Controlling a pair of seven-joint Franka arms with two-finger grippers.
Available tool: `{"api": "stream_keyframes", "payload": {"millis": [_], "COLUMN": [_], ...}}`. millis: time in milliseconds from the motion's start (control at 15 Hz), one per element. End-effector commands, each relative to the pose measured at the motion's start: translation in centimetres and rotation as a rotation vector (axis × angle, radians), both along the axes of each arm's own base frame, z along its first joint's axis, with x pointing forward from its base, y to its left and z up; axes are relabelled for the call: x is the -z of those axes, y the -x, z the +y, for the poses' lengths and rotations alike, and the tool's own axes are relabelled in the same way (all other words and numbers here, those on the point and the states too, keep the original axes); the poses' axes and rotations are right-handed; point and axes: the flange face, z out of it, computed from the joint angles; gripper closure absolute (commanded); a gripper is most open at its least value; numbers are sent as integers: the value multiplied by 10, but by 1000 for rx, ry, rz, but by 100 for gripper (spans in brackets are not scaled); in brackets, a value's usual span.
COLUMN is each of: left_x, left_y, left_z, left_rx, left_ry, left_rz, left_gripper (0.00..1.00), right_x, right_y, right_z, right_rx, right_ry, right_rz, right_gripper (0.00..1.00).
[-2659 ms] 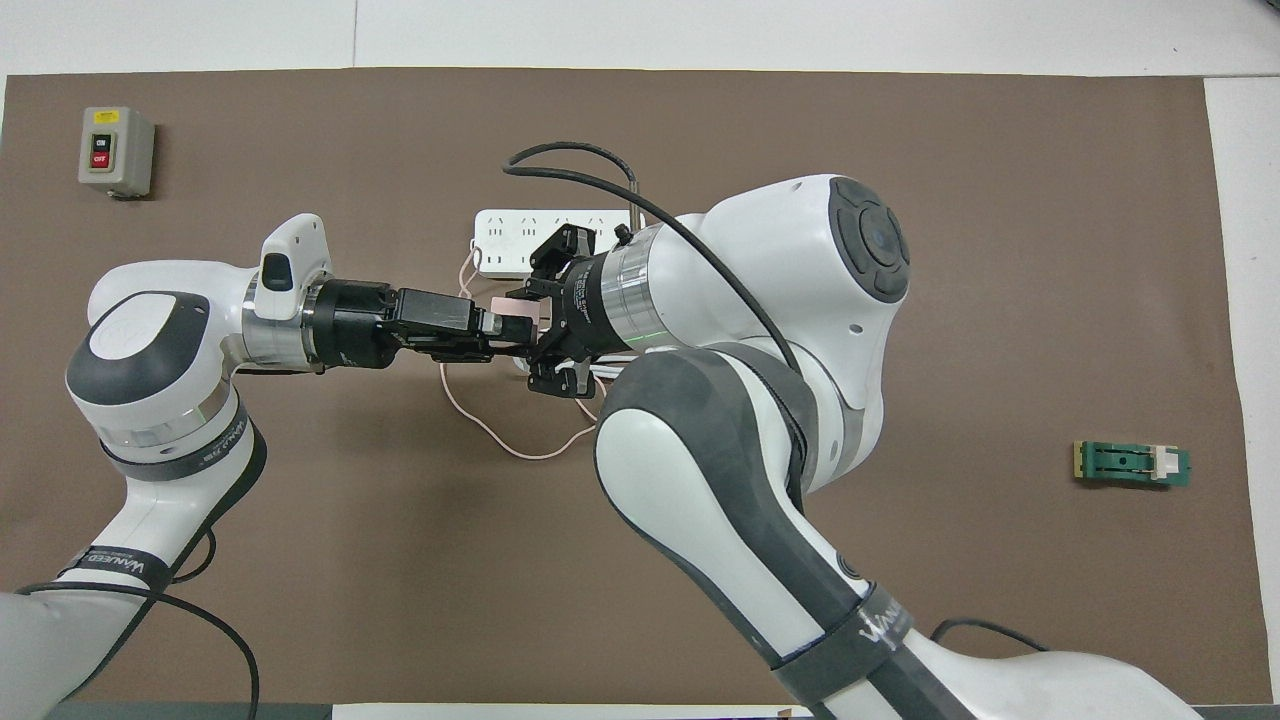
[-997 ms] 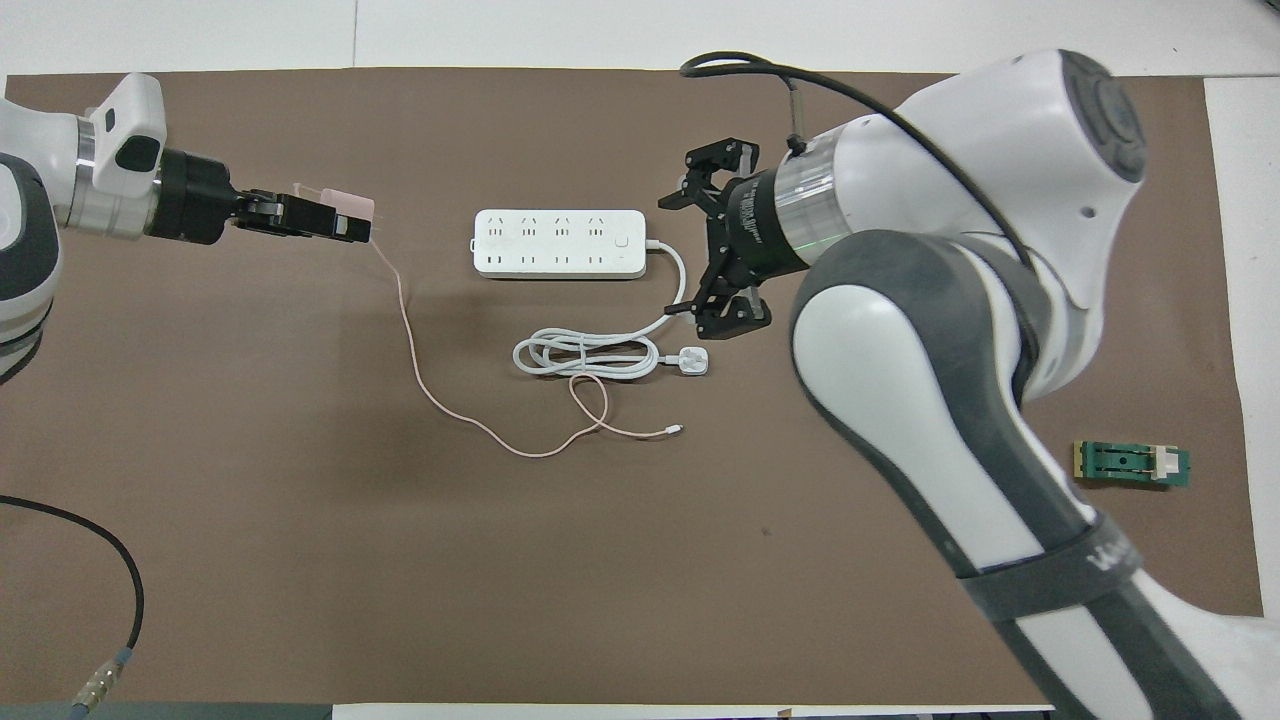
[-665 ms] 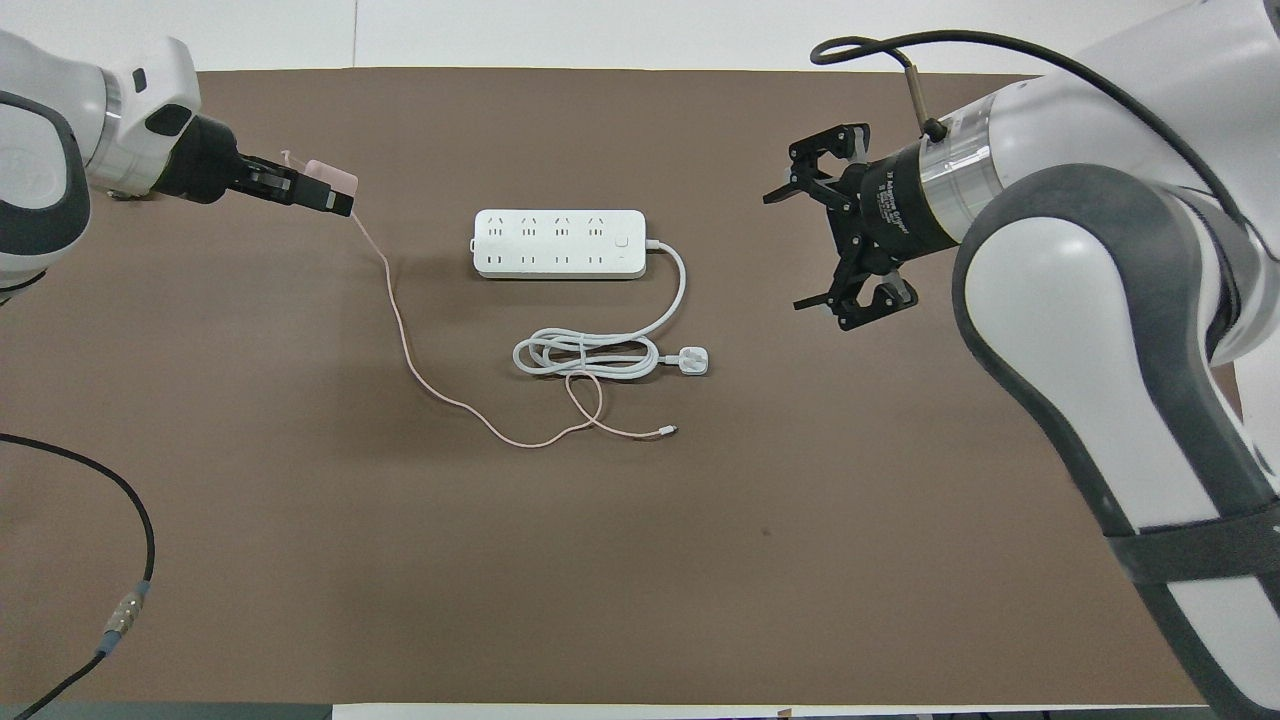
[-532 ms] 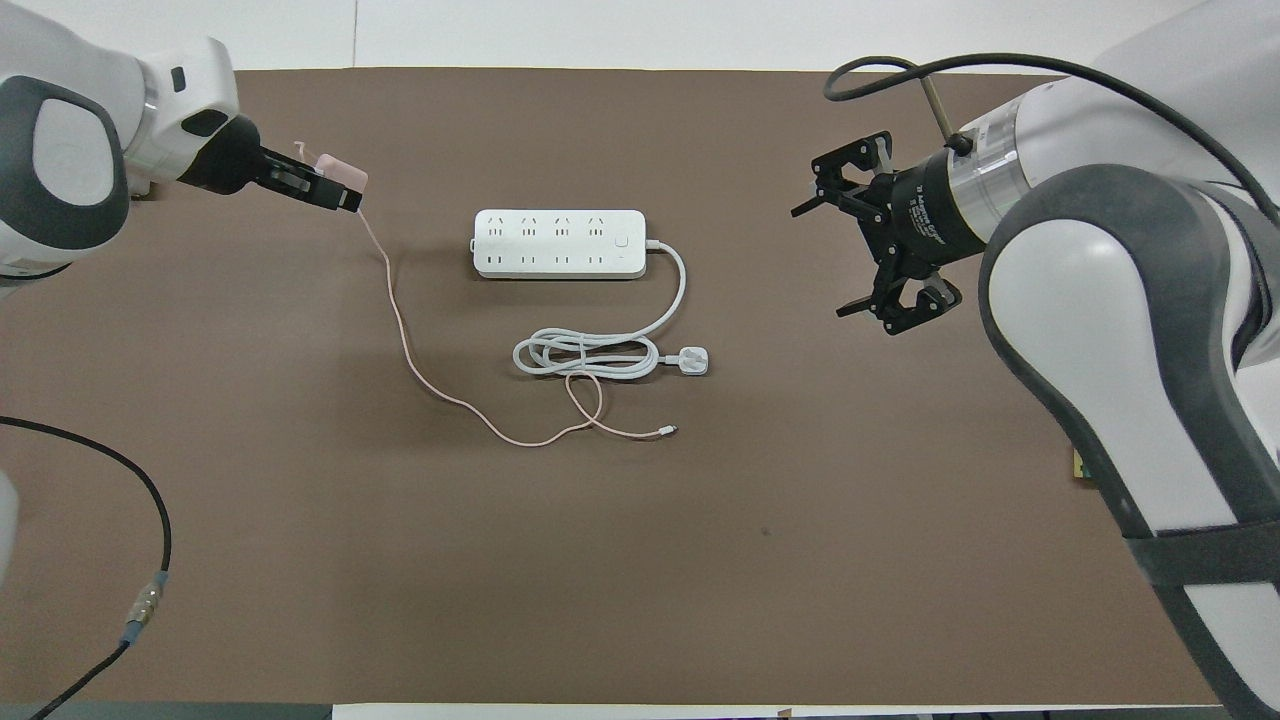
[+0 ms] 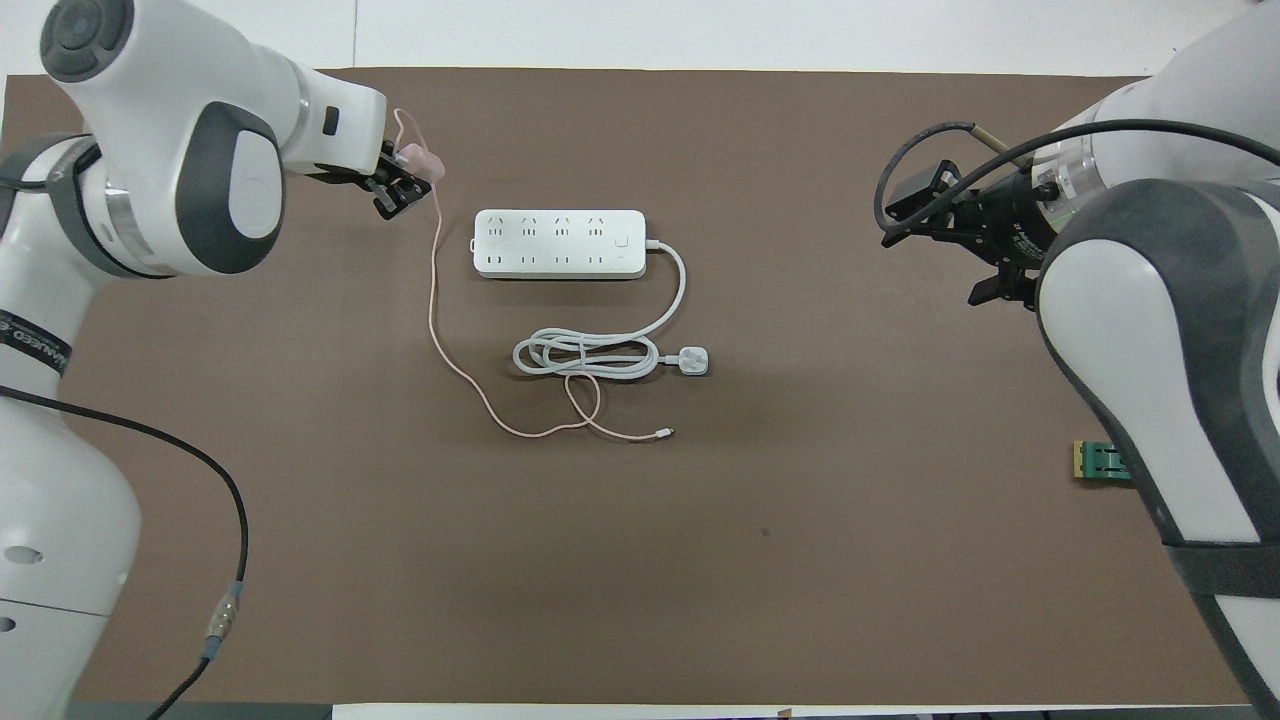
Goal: Plug charger into power strip
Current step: 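Move the charger to the strip's end socket while the right gripper retracts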
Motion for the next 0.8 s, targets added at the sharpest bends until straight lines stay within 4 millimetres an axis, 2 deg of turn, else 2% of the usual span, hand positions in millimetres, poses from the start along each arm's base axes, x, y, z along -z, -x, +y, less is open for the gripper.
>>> {"api": "stream_keyframes", "payload": {"millis": [0, 199, 465, 598, 731], "left_x": [23, 40, 59, 67, 74], "left_y": [9, 16, 36, 46, 51], "left_z": [-12, -19, -38, -48, -54], "left_rx": [106, 152, 191, 206, 216], "left_ry": [-71, -153, -173, -170, -172], "left_rz": [-37, -37, -35, -50, -47], "left_gripper": [100, 100, 100, 100, 100], "right_x": [-4, -22, -48, -61, -71], "right_y": [5, 12, 29, 40, 58], "right_z": [-10, -28, -65, -81, -88], "right_rx": [-213, -334, -430, -454, -484], "right_ry": [81, 114, 115, 123, 141], "right_rz": [-35, -72, -79, -71, -30], "right_gripper": [0, 0, 0, 0, 0]}}
